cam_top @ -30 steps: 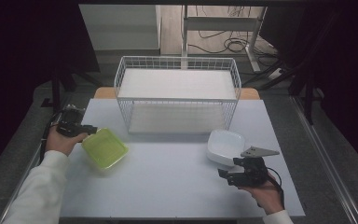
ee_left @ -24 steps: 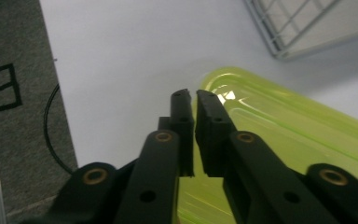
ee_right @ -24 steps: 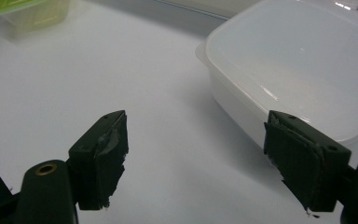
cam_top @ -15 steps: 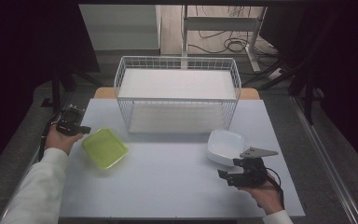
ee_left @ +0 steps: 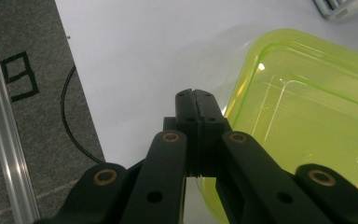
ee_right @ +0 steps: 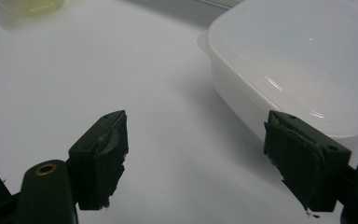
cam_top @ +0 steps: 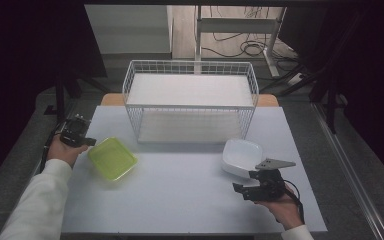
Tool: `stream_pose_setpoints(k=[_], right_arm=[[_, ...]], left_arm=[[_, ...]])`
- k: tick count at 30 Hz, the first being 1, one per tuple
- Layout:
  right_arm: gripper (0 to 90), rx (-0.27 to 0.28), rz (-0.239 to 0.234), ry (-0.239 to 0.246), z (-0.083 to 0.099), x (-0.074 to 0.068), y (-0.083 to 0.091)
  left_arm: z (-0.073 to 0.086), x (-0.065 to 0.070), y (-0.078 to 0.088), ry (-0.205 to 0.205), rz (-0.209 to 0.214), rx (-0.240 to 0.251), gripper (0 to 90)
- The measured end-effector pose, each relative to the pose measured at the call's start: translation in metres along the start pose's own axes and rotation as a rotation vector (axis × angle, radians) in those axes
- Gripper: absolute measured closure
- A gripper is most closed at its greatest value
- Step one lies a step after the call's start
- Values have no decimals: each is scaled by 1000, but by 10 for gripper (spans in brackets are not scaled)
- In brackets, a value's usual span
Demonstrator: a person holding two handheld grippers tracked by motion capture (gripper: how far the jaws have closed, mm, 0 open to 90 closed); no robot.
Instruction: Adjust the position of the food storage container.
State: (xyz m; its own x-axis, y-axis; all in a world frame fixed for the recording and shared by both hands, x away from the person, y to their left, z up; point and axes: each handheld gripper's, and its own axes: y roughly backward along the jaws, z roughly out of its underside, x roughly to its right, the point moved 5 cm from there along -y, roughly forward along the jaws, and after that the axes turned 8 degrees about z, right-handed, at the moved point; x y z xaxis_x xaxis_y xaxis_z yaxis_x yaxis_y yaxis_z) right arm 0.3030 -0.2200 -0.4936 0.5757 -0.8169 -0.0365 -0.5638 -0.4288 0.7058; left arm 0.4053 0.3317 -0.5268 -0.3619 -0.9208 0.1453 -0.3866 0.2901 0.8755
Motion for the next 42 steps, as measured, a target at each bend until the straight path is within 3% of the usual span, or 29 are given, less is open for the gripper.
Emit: stream_pose_setpoints(k=[12,19,25,29,32,38,42], right_arm=[[218,-2,-9,0,-1,-4,-2],[218,-2,-11,0,-2,-4,-2],[218,-2,-17,9,-3,-8,-3],[218,-4,-16,9,-3,-8,-4],[218,-3,-16,9,-4,-8,-4],[218,-9,-18,10,-4,-8,-5],[218,-5,-16,10,-4,-7,-4]], left_arm=[[5,4,3,1,36,7,900],[13,20,4,-14,51,16,900],[22,29,4,0,95,26,900],[32,38,-6,-7,132,6,900],[32,44,-9,7,172,27,900],[30,59,-10,-12,194,13,900],[32,73,-12,4,215,6,900]])
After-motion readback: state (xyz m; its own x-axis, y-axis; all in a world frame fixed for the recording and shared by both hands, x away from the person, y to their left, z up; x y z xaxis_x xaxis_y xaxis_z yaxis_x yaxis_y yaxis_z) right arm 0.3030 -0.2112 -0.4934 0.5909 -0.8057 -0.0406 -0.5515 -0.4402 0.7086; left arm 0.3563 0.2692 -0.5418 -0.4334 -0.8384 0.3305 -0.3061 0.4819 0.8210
